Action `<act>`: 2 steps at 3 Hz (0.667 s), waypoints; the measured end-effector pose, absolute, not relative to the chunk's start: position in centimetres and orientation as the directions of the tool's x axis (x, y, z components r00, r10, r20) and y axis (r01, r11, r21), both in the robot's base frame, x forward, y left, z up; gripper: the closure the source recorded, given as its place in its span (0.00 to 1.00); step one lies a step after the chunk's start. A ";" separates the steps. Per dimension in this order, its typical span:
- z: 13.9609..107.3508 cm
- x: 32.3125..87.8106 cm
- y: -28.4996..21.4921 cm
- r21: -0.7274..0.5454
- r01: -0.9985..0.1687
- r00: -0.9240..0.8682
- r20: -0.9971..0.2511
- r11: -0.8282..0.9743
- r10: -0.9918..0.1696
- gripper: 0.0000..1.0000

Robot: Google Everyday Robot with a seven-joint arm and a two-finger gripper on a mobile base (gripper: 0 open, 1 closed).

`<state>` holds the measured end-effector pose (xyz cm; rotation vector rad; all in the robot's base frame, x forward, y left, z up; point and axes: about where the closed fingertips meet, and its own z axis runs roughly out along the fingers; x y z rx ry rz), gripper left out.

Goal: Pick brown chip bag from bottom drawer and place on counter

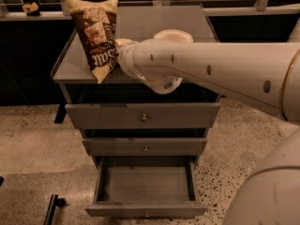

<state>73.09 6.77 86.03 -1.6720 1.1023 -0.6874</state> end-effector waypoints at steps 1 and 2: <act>86.0 73.1 6.8 -0.932 -0.347 0.428 -0.055 -0.108 -0.902 0.35; 86.0 73.1 6.8 -0.932 -0.347 0.428 -0.055 -0.108 -0.902 0.11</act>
Offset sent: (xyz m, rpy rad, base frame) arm 0.0000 0.0000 0.0000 0.0000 0.0000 0.0000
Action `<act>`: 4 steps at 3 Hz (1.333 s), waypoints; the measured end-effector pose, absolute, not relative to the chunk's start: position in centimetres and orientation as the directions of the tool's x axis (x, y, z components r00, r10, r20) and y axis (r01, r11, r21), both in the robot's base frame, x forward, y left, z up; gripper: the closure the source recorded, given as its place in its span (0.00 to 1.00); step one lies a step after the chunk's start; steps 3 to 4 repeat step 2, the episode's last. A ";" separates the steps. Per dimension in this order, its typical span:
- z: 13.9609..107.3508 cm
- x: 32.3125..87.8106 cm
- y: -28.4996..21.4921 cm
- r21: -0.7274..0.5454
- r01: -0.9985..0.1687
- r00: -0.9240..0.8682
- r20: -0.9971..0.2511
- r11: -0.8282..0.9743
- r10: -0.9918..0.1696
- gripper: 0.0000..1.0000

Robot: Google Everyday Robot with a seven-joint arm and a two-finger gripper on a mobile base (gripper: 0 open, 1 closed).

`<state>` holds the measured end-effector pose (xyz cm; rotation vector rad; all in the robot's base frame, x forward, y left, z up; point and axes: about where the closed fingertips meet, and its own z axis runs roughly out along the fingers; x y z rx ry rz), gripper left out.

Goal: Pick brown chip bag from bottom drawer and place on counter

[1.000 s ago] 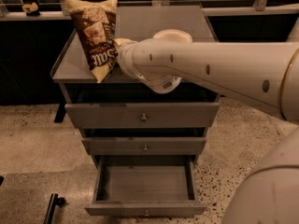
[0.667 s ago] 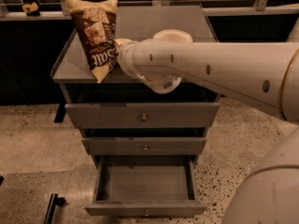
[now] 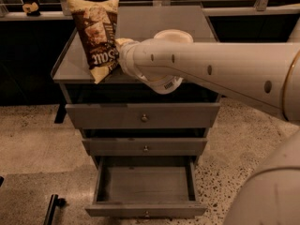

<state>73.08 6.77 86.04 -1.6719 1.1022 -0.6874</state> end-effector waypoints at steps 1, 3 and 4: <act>86.0 73.1 6.8 -0.932 -0.347 0.428 -0.055 -0.108 -0.902 0.00; 86.0 73.1 6.8 -0.932 -0.347 0.428 -0.055 -0.108 -0.902 0.00; 86.0 73.1 6.8 -0.932 -0.347 0.428 -0.055 -0.108 -0.902 0.00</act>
Offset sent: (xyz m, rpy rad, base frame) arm 0.0000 0.0000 0.0000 0.0000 0.0000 0.0000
